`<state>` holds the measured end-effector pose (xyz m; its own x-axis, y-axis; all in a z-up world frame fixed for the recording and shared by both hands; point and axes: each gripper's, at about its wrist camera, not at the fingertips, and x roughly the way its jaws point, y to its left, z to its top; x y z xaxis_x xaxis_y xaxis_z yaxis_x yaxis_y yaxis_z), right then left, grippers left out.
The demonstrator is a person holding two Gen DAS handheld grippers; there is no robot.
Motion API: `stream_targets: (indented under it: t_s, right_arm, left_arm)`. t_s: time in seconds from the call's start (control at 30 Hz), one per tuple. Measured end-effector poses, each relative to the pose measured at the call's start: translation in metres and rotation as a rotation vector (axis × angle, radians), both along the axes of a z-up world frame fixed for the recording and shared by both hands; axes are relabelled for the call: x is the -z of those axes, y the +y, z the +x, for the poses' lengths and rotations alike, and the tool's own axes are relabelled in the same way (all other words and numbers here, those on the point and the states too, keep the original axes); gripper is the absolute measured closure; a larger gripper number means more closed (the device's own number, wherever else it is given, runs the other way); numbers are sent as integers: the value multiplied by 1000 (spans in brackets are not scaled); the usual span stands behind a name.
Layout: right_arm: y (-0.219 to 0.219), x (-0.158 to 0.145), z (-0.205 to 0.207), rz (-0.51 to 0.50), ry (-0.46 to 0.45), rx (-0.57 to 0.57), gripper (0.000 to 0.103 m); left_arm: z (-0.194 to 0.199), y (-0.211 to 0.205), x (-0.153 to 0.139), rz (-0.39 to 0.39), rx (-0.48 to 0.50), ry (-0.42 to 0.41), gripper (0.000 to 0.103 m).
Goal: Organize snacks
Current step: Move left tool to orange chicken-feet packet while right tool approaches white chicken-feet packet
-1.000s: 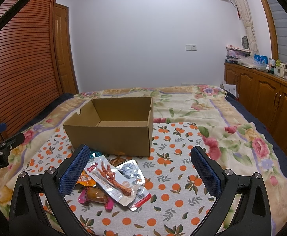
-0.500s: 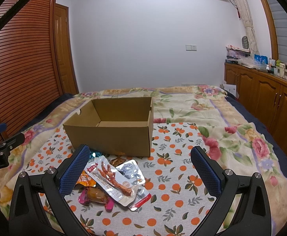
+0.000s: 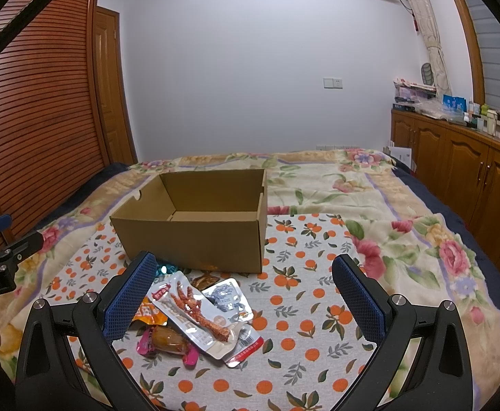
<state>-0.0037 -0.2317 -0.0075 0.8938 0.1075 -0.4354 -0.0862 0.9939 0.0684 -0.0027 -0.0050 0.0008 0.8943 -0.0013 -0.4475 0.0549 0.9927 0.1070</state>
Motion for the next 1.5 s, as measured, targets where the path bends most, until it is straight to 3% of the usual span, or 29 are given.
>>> stream_targets:
  t_s: [0.57,1.13,1.5]
  right_arm:
    - [2,3,3,-3,15,-11,0]
    - [40,29,39,-67,209,-192,0]
    - [49,68,82,-120,319,-266,2]
  left_arm:
    - [4,3,7,2,9,29,0]
    - [49,1,24,81,151,210,0]
    - [89,-3,66,127,254,348,1]
